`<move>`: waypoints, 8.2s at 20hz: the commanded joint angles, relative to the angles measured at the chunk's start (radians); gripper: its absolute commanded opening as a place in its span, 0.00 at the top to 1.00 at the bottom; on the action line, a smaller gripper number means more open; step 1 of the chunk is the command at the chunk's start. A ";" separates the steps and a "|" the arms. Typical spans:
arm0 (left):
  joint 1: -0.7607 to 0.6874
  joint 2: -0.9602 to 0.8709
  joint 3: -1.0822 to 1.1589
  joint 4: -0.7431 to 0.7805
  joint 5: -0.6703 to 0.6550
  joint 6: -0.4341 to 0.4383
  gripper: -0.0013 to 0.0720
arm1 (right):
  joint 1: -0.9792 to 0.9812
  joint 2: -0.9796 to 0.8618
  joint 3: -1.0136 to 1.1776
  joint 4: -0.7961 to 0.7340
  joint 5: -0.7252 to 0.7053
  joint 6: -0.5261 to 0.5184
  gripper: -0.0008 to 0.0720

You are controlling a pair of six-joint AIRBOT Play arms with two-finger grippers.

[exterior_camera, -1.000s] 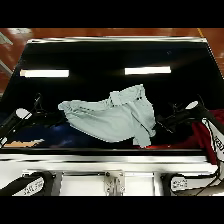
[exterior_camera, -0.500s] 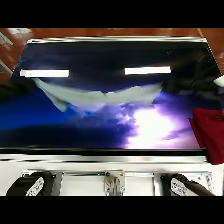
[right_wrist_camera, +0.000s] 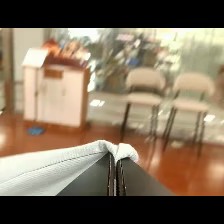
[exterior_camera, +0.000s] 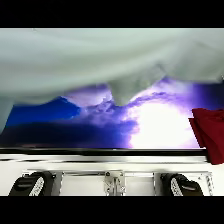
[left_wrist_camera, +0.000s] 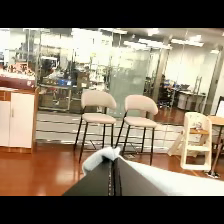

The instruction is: Fold the shirts.

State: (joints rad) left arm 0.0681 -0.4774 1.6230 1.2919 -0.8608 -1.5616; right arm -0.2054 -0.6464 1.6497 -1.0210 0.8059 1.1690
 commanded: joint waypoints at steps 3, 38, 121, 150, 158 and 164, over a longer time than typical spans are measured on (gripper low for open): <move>0.000 0.039 -0.006 0.022 -0.311 -0.048 0.94 | 0.001 0.111 0.026 -0.203 -0.020 0.099 0.90; 0.360 -0.816 -0.652 -0.012 -0.517 -0.047 0.02 | -0.143 -0.911 -0.180 -0.111 0.499 0.242 0.17; 0.145 -0.153 -0.385 -0.015 -0.439 0.130 0.94 | -0.019 -0.405 0.048 -0.285 0.903 0.220 0.90; 0.055 -1.199 -0.220 0.024 -0.389 0.138 0.94 | 0.231 -1.103 -0.131 -0.379 0.362 0.262 0.90; 0.058 -1.201 -0.272 0.024 -0.397 0.100 0.94 | 0.234 -1.187 -0.130 -0.327 0.364 0.370 0.87; 0.067 -1.176 -0.269 -0.029 -0.580 0.066 0.18 | 0.225 -1.052 -0.129 -0.294 0.437 0.362 0.29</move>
State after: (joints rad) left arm 0.1287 -1.6680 1.3533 1.2797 -1.3170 -1.4845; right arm 0.0269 -1.7657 1.5200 -1.3243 1.1931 1.5341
